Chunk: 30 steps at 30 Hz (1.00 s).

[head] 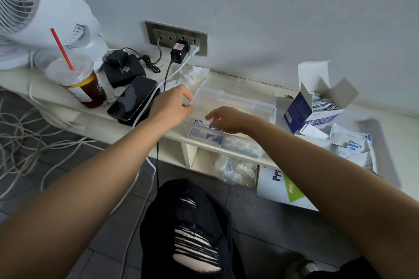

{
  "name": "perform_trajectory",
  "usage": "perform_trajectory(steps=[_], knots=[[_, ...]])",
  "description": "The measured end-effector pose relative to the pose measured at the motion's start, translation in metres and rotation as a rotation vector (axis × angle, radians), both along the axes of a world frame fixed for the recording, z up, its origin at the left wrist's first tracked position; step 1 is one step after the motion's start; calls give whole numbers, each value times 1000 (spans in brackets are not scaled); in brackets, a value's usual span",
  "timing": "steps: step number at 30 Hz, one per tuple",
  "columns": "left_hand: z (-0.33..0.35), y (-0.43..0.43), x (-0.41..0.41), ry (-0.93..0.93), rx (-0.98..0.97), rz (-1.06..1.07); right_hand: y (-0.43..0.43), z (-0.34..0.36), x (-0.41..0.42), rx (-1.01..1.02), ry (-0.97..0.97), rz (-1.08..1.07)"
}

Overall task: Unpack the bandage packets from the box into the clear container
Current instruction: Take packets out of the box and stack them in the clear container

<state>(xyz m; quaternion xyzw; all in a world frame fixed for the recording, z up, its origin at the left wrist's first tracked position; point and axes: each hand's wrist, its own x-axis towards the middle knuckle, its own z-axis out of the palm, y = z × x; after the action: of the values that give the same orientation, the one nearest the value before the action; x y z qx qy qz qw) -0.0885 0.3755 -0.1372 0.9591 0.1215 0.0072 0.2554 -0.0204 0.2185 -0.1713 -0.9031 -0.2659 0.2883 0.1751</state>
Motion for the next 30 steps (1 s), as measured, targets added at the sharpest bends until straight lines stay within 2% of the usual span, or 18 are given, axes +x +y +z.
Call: perform_trajectory(steps=[4, 9, 12, 15, 19, 21, 25, 30], knots=[[6, -4, 0, -3, 44, 19, -19, 15, -5, 171, -22, -22], [25, -48, 10, -228, 22, -38, -78, 51, -15, 549, -65, -169], [31, -94, 15, -336, -33, -176, -133, 64, -19, 637, -158, -305], [27, -147, 16, -350, -69, -354, -200, 58, -21, 547, -190, -448], [11, -208, 18, -218, -114, -584, -284, 32, -27, 122, -82, -449], [0, -226, 21, -129, -127, -636, -309, 17, -32, -24, -123, -450], [-25, -261, 26, 8, -106, -703, -333, -6, -40, -137, -230, -440], [-45, -288, 29, 109, 16, -728, -336, -18, -35, -137, -314, -382]])
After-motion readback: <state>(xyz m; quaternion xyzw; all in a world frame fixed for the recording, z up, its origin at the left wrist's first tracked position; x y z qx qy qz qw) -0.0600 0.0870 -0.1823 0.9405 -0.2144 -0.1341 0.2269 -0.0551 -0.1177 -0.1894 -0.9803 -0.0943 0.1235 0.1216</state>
